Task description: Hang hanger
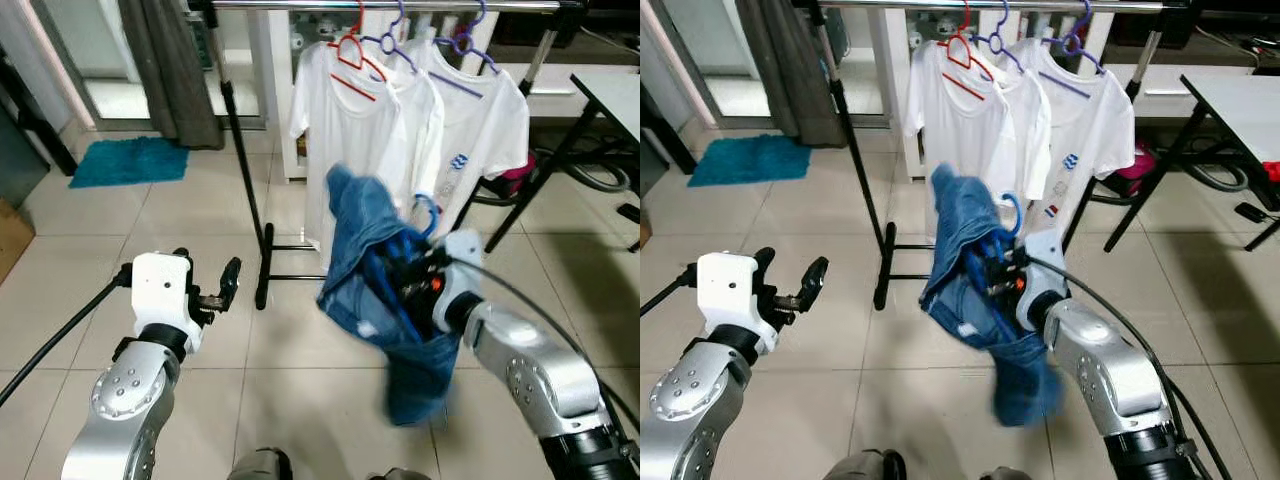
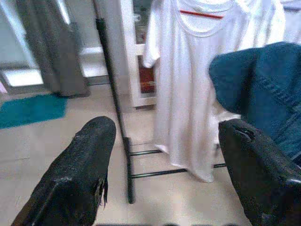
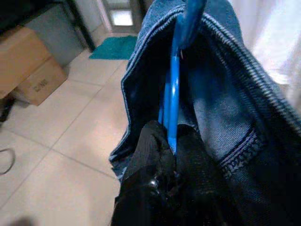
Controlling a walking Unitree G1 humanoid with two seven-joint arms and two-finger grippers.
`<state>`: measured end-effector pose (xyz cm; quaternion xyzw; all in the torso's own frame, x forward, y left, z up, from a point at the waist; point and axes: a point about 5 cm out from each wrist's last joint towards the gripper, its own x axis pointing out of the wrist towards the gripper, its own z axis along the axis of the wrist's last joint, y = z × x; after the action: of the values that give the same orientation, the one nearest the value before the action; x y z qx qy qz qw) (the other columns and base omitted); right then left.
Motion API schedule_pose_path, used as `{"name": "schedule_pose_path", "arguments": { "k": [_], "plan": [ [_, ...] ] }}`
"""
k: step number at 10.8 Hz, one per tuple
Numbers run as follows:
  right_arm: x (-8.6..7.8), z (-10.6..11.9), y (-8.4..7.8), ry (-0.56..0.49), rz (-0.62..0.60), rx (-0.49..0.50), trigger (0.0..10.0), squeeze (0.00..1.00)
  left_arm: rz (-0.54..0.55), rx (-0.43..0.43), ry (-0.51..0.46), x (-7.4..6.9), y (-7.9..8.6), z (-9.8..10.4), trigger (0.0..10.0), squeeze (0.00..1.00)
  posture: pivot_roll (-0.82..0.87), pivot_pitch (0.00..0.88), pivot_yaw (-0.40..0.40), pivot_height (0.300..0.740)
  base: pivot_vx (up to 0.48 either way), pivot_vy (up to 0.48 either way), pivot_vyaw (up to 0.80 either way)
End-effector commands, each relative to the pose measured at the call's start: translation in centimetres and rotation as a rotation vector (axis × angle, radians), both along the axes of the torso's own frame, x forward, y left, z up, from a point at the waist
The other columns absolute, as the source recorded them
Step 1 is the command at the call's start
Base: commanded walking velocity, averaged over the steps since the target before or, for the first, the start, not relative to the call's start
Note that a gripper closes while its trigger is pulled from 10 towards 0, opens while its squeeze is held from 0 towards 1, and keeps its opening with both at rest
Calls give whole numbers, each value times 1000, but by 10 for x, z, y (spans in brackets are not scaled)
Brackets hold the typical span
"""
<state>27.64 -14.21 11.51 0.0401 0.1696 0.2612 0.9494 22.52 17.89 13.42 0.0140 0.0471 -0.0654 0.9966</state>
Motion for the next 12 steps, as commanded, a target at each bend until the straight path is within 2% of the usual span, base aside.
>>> {"name": "schedule_pose_path", "arguments": {
  "k": [1, 3, 4, 5, 6, 7, 8, 9, 10, 12],
  "plan": [
    [-1, 20, 5, -73, 108, 40, 10000, 0, -16, -25, 8, -3, 10, 0, 10000, 1000, -33, 92, 43, 740, 0, 0, 0],
    [-6, 37, -6, -116, 307, 90, 10000, 0, -47, -5, 5, 1, 50, 2, 10000, 1000, -37, 95, 50, 740, 0, 0, 0],
    [-13, 47, -8, -128, 445, 122, 10000, 0, -71, -7, 14, 8, 70, 6, 10000, 1000, -38, 94, 51, 740, 0, 0, 0],
    [-20, 57, -8, -127, 565, 163, 10000, 0, -131, -101, -1, 16, 79, 15, 10000, 1000, -37, 94, 51, 740, 0, 0, 0],
    [-25, 64, -8, -126, 648, 187, 10000, 0, -241, -206, -11, 20, 76, 22, 10000, 204, -37, 92, 52, 740, 0, 0, 0],
    [-28, 66, -8, -124, 682, 197, 10000, 0, -305, -253, -5, 21, 73, 24, 10000, 0, -37, 92, 52, 740, 0, 0, 0],
    [-33, 74, -6, -131, 763, 230, 10000, 0, -473, -333, 50, 26, 64, 19, 10000, 0, -40, 92, 54, 740, 0, 0, 0],
    [-35, 76, -5, -130, 785, 237, 10000, 0, -496, -347, 43, 35, 62, 18, 6588, 0, -45, 94, 58, 740, 0, 0, 0],
    [-37, 76, -6, -125, 797, 235, 10000, 0, -518, -393, -1, 41, 61, 25, 0, 0, -54, 98, 73, 740, 0, 0, 0],
    [-38, 76, -7, -118, 797, 234, 10000, 0, -553, -419, -4, 39, 59, 27, 0, 0, -49, 101, 80, 740, 0, 0, 0]
  ]
}}
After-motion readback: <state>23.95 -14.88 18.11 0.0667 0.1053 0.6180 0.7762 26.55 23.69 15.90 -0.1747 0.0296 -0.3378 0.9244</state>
